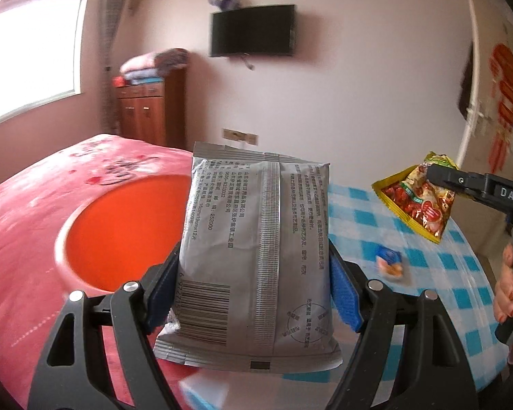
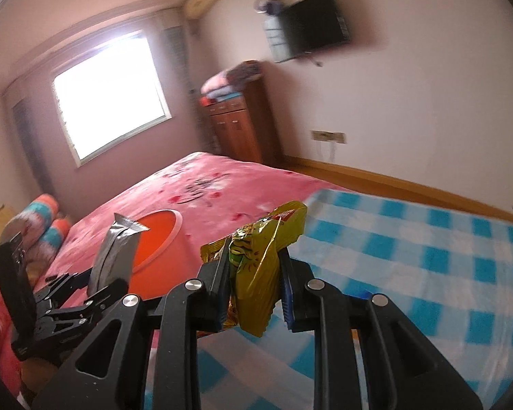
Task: Collect trash
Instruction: 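Lift the paper packet and snack bag with both grippers and carry them to the orange bucket, then open both grippers over the orange bucket to drop the packet and snack bag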
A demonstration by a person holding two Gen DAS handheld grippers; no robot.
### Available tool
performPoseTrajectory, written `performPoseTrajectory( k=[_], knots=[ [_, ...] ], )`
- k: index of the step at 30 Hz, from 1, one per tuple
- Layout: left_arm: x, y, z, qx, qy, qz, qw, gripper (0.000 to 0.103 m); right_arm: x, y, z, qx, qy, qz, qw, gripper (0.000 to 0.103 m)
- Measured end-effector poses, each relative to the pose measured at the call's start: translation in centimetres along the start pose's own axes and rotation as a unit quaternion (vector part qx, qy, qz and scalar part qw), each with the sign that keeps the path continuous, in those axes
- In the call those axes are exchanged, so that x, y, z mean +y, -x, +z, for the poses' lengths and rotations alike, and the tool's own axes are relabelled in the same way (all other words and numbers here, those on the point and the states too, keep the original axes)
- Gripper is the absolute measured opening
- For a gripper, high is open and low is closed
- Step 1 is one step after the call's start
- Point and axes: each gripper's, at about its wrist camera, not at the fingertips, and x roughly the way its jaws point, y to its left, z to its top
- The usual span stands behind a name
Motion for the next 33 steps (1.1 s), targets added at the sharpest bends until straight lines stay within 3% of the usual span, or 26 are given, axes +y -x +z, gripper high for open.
performPoseTrajectory(
  k=[15, 26, 28, 30, 33],
  knots=[
    [8.1, -1.4, 1.2, 0.003, 0.067, 0.083, 0.9943, 0.077, 12.0, -8.1, 3.3, 0.022, 0.089, 0.087, 0.992, 0.025],
    [9.4, -3.0, 0.8, 0.012, 0.074, 0.105, 0.9917, 0.078, 15.7, -13.3, 2.3, 0.051, 0.114, 0.098, 0.987, 0.029],
    [9.6, -3.0, 0.8, 0.013, 0.076, 0.108, 0.9911, 0.081, 15.6, -14.1, 1.8, 0.061, 0.107, 0.099, 0.987, 0.037],
    [10.0, -3.0, 0.7, 0.011, 0.084, 0.112, 0.9901, 0.087, 15.1, -14.4, 1.5, 0.067, 0.093, 0.098, 0.989, 0.056],
    [10.4, -2.7, 0.4, 0.011, 0.088, 0.118, 0.9891, 0.091, 14.2, -13.6, 1.4, 0.054, 0.076, 0.093, 0.991, 0.073]
  ],
)
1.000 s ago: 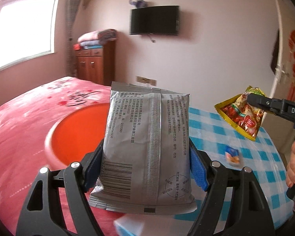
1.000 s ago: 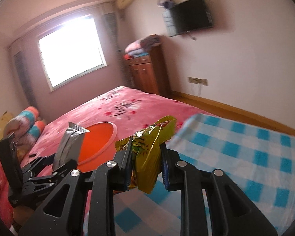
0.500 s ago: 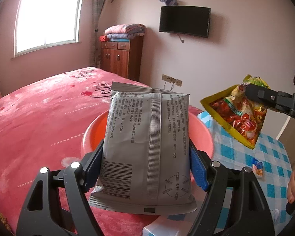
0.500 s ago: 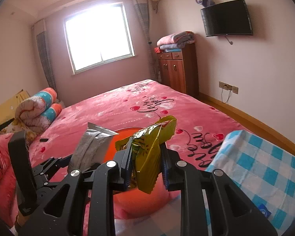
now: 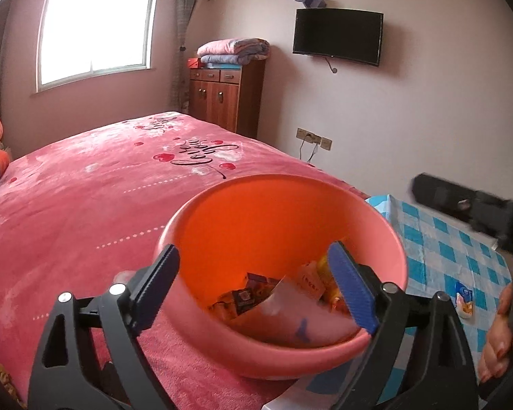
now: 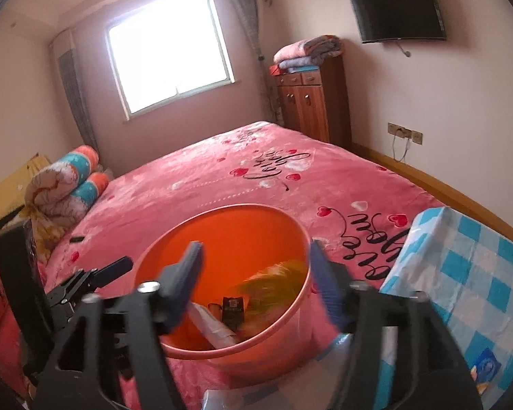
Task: Collect trash
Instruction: 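Open both grippers over the orange bucket to drop the packet and snack bag, then bring both empty tools back over the table toward the remaining items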
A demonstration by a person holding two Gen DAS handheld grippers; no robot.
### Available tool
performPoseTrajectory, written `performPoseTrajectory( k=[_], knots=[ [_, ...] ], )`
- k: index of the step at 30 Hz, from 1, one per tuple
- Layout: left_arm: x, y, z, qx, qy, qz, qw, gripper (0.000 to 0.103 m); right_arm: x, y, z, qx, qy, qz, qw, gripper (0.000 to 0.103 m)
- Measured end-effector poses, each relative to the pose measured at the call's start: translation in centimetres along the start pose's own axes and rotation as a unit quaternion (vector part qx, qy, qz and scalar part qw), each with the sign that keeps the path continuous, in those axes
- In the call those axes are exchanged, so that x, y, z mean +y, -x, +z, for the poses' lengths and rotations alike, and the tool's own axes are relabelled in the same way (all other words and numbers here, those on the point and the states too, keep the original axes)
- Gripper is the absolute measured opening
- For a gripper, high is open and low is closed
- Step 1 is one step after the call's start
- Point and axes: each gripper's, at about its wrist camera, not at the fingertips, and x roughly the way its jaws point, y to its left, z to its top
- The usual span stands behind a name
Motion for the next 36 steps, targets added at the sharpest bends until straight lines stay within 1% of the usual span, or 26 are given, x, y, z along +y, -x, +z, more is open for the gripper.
performPoseTrajectory(
  k=[1, 2, 3, 5, 6, 10, 13, 20, 24, 31, 36],
  knots=[
    [0.1, 0.2, -0.1, 0.0, 0.002, 0.004, 1.0, 0.091, -0.1, 0.4, -0.1, -0.004, -0.001, -0.004, 1.0, 0.076],
    [0.1, 0.3, -0.2, 0.0, 0.003, 0.005, 1.0, 0.092, -0.2, 0.8, -0.1, -0.01, -0.002, -0.012, 1.0, 0.081],
    [0.2, 0.5, -0.2, -0.001, 0.003, 0.003, 1.0, 0.092, -0.4, 1.4, -0.3, -0.017, -0.002, -0.022, 1.0, 0.083],
    [0.1, 1.0, -0.3, -0.003, 0.004, 0.0, 1.0, 0.098, -0.6, 2.5, -0.6, -0.026, -0.002, -0.037, 0.999, 0.087],
    [0.1, 1.2, -0.3, -0.007, 0.005, -0.001, 1.0, 0.098, -0.8, 3.2, -0.9, -0.032, -0.003, -0.049, 0.998, 0.089],
    [-0.2, 2.3, -0.6, -0.014, 0.007, -0.018, 0.9997, 0.099, -1.5, 5.1, -2.0, -0.042, -0.007, -0.08, 0.996, 0.089],
    [-0.9, 2.9, -0.9, -0.016, 0.0, -0.028, 0.9995, 0.099, -2.3, 6.5, -3.1, -0.044, -0.016, -0.101, 0.994, 0.093],
    [-3.1, 4.7, -1.7, -0.025, -0.021, -0.057, 0.9978, 0.099, -4.1, 9.6, -5.8, -0.048, -0.041, -0.133, 0.989, 0.093],
    [-4.8, 5.8, -2.2, -0.029, -0.038, -0.071, 0.9963, 0.099, -4.9, 11.1, -7.4, -0.048, -0.053, -0.145, 0.987, 0.093],
    [-7.5, 7.5, -3.7, -0.033, -0.065, -0.097, 0.9926, 0.099, -5.4, 14.2, -9.5, -0.064, -0.042, -0.18, 0.981, 0.094],
    [-9.7, 8.2, -5.0, -0.031, -0.089, -0.115, 0.9889, 0.099, -6.1, 16.9, -11.3, -0.087, -0.035, -0.204, 0.974, 0.095]
  ],
)
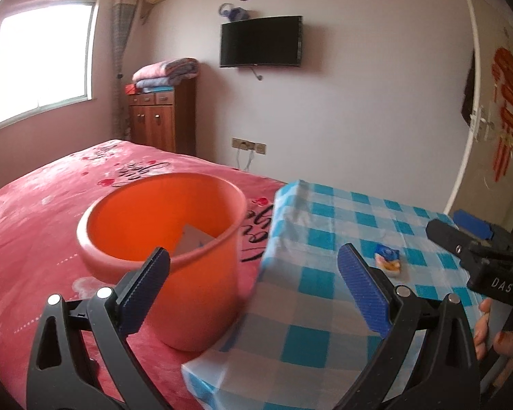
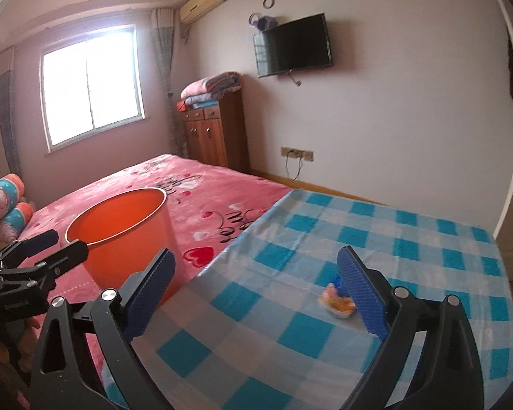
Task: Collect trash
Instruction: 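Bring both empty tools back over the table toward the remaining items, then lower the left gripper and close it on the blue Vinda tissue pack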
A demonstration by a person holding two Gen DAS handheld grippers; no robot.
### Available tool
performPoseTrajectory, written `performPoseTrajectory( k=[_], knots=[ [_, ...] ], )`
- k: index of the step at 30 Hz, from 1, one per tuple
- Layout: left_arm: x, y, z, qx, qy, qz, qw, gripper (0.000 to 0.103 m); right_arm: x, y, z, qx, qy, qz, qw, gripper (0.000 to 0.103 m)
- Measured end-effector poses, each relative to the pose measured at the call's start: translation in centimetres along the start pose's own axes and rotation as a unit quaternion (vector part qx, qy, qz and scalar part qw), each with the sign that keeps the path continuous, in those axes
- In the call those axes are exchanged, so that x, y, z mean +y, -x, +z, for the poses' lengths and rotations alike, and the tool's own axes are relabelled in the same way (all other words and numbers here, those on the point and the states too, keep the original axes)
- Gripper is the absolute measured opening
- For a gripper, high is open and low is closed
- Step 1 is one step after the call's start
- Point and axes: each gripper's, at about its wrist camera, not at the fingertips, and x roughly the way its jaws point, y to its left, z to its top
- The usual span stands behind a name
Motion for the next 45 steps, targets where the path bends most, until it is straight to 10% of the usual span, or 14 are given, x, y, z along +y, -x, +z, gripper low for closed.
performPoseTrajectory(
  k=[21, 45],
  knots=[
    [-9.6, 1.3, -6.2, 0.058, -0.081, -0.125, 0.9871, 0.099, -7.4, 7.5, -3.7, -0.01, -0.041, -0.098, 0.994, 0.098],
    [-13.4, -2.1, -5.5, 0.097, -0.1, -0.13, 0.9815, 0.099, -9.6, 7.6, -14.6, 0.156, -0.085, -0.026, 0.984, 0.098]
  ],
)
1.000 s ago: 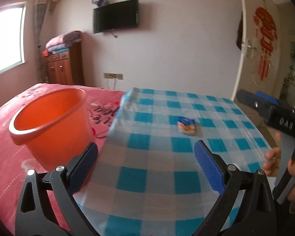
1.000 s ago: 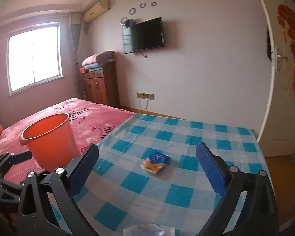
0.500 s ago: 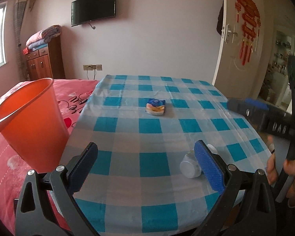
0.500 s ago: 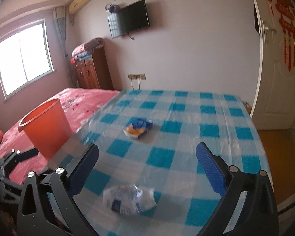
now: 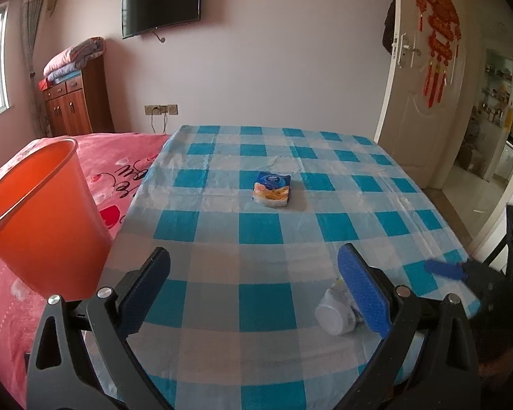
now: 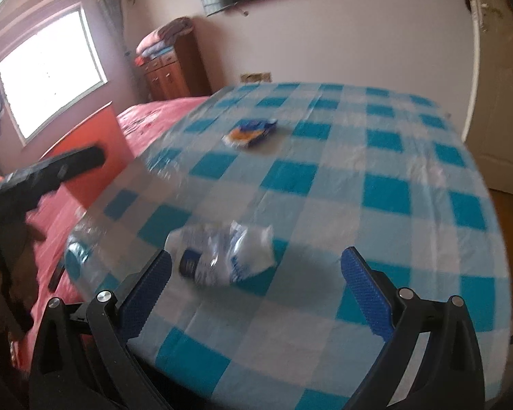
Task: Collect trash
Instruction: 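Lower the left gripper and close it on the blue Vinda tissue pack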
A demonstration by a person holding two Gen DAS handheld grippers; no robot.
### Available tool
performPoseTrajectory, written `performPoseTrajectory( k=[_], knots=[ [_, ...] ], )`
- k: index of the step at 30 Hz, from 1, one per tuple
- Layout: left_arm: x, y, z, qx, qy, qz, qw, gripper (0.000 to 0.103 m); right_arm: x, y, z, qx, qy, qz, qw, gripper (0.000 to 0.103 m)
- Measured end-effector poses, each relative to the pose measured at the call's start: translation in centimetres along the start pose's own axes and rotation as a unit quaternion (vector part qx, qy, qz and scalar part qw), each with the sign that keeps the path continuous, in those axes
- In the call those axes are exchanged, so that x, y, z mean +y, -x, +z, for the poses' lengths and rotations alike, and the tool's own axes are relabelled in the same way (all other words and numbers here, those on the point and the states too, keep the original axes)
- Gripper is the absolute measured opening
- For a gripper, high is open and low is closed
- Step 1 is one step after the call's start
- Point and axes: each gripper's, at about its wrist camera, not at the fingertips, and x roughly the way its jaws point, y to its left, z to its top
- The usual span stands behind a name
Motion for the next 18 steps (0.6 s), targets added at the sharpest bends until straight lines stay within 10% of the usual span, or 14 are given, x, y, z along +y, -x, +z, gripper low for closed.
performPoseTrajectory(
  k=[18],
  knots=[
    [-0.8, -8.4, 2.6, 0.051, -0.032, 0.015, 0.998, 0.099, -0.6, -3.7, 0.2, 0.038, -0.035, 0.067, 0.996, 0.098]
  ],
)
